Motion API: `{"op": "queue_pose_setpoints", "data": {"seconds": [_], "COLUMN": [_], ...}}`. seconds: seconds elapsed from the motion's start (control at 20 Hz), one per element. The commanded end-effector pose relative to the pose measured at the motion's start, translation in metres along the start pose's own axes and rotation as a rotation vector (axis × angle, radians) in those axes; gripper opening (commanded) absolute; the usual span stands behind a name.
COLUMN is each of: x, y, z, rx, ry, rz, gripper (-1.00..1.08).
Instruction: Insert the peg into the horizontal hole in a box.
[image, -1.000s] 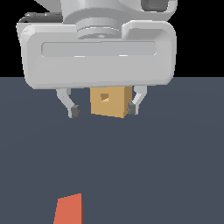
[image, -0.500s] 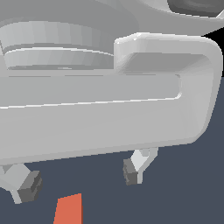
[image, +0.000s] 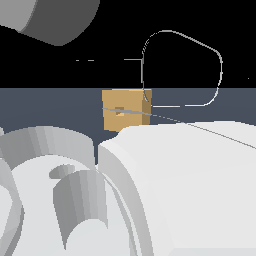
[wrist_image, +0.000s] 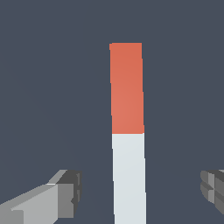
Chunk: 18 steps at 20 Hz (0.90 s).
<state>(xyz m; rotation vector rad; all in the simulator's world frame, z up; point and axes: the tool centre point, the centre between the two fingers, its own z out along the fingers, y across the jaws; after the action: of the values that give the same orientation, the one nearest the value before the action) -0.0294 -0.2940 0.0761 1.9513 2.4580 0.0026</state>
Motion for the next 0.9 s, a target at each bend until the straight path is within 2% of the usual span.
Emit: {"op": "queue_pose_setpoints", "data": {"seconds": [0.0,0.3,0.6,0.85], "x": [-0.011,-0.024,-0.024,-0.024], "y": [-0.002,-0.003,-0.004,-0.004], "z": [0.005,0.01,0.013,0.033], "rx": [0.001,0.003,0.004,0.003], "ry": [0.001,0.002,0.002,0.002], "rz": [-0.014,-0.026,-0.024,-0.025], "gripper": [1.0,1.0,1.0,1.0]}}
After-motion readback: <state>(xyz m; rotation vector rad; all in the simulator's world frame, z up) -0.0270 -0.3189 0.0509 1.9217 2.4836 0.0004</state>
